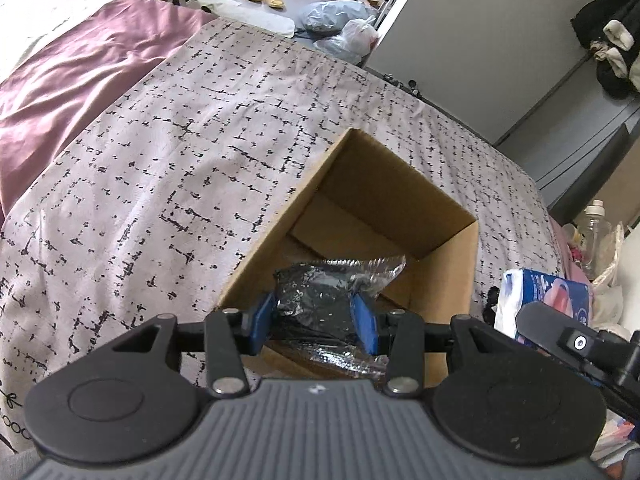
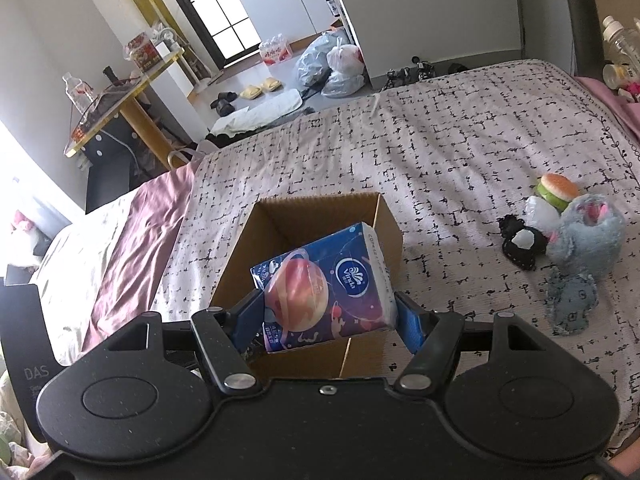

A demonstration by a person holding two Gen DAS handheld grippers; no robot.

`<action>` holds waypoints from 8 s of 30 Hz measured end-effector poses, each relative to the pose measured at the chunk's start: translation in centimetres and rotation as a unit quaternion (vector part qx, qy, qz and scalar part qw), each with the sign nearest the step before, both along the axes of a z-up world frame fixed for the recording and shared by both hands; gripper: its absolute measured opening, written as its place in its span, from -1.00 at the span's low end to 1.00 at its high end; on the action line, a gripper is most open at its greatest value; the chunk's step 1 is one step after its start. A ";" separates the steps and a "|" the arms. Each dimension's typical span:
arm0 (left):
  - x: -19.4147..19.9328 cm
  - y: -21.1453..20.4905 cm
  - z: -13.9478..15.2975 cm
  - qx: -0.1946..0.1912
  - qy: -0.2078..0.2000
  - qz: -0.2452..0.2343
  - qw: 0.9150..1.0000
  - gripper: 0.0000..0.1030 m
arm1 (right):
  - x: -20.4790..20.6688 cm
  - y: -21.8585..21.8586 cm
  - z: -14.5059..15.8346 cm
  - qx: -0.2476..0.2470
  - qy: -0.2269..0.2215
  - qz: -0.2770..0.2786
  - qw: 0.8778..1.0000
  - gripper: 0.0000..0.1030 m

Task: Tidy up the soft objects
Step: 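Open the left tool to drop the bundle while the right tool releases the tissue pack into the box, then withdraw both tools from the box back toward the plush pile, then grasp the small flat blue plush with the right tool while the left tool approaches the black plush, then close the left tool on the black plush while the right tool lifts the blue plush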

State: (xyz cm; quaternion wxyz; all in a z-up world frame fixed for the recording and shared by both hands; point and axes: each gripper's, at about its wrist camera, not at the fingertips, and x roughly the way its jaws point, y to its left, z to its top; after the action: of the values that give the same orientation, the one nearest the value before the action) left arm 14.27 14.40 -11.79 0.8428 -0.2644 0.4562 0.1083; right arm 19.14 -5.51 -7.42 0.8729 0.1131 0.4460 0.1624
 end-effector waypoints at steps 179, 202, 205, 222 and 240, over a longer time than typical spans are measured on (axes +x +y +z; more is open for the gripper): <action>14.8 -22.3 -7.6 0.046 0.025 -0.166 0.985 -0.04 | 8.4 -22.6 -14.1 0.109 0.194 -0.145 0.964 0.21; 15.0 -22.6 -7.2 0.056 0.025 -0.177 0.982 0.09 | 7.6 -21.3 -13.9 0.079 0.190 -0.116 0.972 -0.63; 15.6 -23.2 -7.8 0.062 0.031 -0.186 0.980 0.19 | 7.7 -22.3 -13.9 0.088 0.187 -0.139 0.969 -0.62; 17.4 -26.6 -9.6 0.131 0.018 -0.249 0.959 0.24 | 8.1 -22.8 -14.5 0.086 0.192 -0.172 0.962 -0.62; 13.9 -25.0 -6.5 0.102 -0.010 -0.227 0.968 -0.59 | 6.8 -23.5 -12.5 0.103 0.167 -0.170 0.966 -0.62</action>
State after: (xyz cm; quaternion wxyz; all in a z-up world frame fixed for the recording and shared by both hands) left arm 28.17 -10.65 -18.32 0.8722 -0.0676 0.4826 -0.0430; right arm 25.93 -28.98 -19.94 0.7846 0.3019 0.5404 0.0350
